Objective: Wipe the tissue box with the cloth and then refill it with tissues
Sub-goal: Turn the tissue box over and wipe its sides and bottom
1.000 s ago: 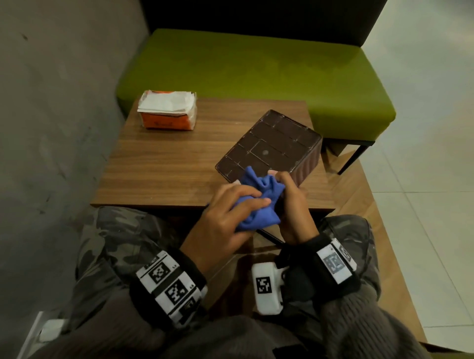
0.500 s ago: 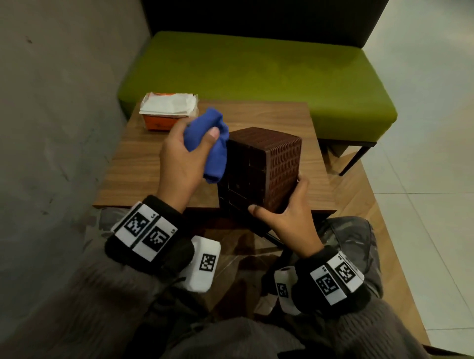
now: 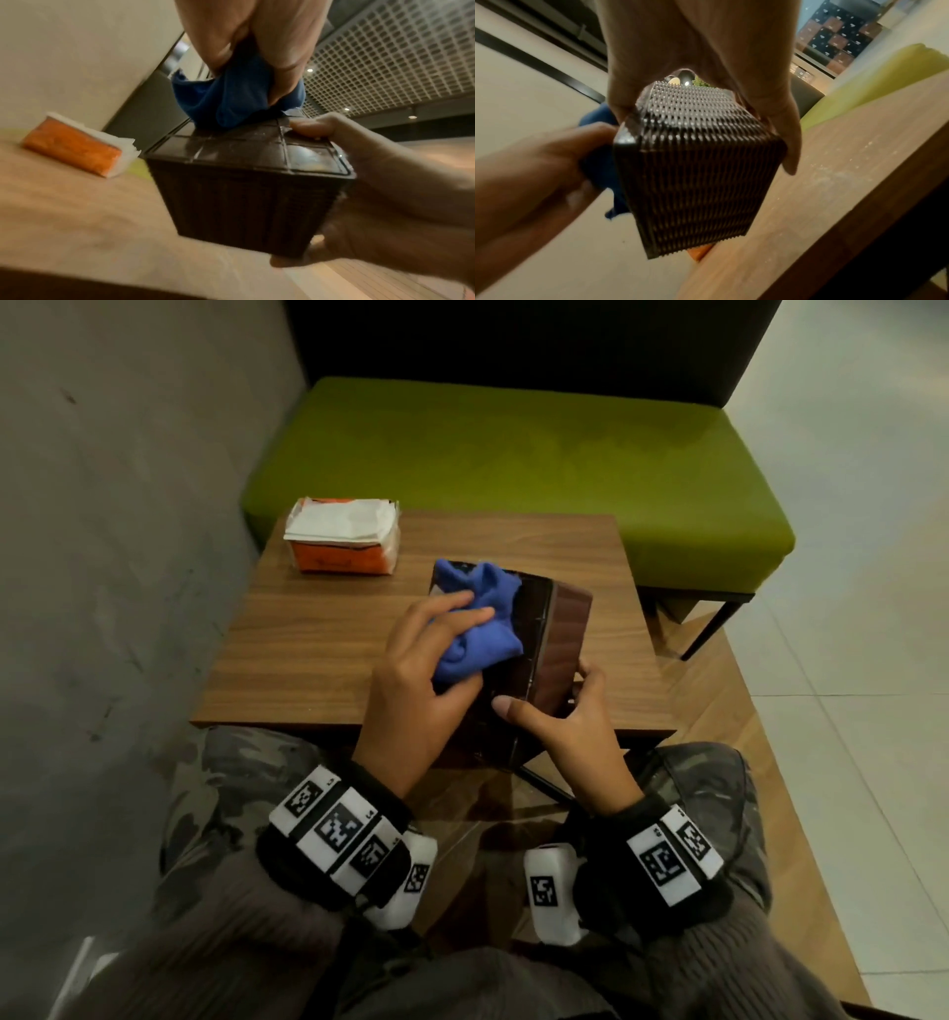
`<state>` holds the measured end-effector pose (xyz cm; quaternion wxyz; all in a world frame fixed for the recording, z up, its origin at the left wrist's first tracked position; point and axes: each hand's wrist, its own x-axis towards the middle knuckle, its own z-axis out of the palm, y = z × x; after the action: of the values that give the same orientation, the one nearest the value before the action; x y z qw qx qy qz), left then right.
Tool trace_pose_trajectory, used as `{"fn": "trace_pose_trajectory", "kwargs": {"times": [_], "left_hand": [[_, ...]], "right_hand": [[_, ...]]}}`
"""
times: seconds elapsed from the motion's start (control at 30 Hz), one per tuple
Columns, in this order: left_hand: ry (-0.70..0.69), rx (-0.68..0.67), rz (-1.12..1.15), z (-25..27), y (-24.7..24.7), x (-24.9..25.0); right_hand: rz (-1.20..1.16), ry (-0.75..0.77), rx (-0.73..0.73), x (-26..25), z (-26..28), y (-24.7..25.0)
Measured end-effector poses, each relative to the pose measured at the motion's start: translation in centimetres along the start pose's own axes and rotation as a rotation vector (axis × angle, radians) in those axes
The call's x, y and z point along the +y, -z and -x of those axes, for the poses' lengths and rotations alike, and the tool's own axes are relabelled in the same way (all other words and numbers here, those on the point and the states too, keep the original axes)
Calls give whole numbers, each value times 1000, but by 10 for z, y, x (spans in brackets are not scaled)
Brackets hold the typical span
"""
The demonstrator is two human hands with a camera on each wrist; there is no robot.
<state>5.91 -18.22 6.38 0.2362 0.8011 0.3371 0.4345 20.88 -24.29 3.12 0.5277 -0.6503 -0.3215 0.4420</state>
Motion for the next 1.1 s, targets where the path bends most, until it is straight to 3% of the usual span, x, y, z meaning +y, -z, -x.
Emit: {"fn": "trace_pose_trajectory", "kwargs": {"times": [0.13, 0.2, 0.3, 0.4, 0.47, 0.53, 0.63, 0.73, 0.8, 0.93, 1.1], "left_hand": [[21, -159, 4, 32, -6, -7], [-8, -156, 6, 41, -9, -6], [-93, -179, -20, 37, -7, -7], [-250, -315, -88, 30, 4, -21], [-281, -375, -118, 24, 16, -35], [-118, -303, -86, 16, 25, -48], [199, -80, 32, 5, 31, -65], [398, -29, 185, 4, 28, -66], [500, 19, 277, 9, 24, -62], [718, 243, 449, 15, 19, -67], [799, 314, 499, 19, 20, -75]], "right_hand": [[-166, -59, 86, -5, -9, 2], [-165, -59, 111, -3, -12, -1], [-201, -123, 124, -1, -14, -7], [-242, -163, 158, 1, -14, -10], [-258, -169, 177, 2, -15, -8], [-282, -177, 180, 3, -15, -7], [-305, -207, 134, 7, -14, -5], [-354, -267, 91, 10, -17, -4], [-391, -308, 115, 12, -20, -3], [-400, -419, 101, 12, -28, 3], [-455, -510, 179, 19, -44, 2]]}}
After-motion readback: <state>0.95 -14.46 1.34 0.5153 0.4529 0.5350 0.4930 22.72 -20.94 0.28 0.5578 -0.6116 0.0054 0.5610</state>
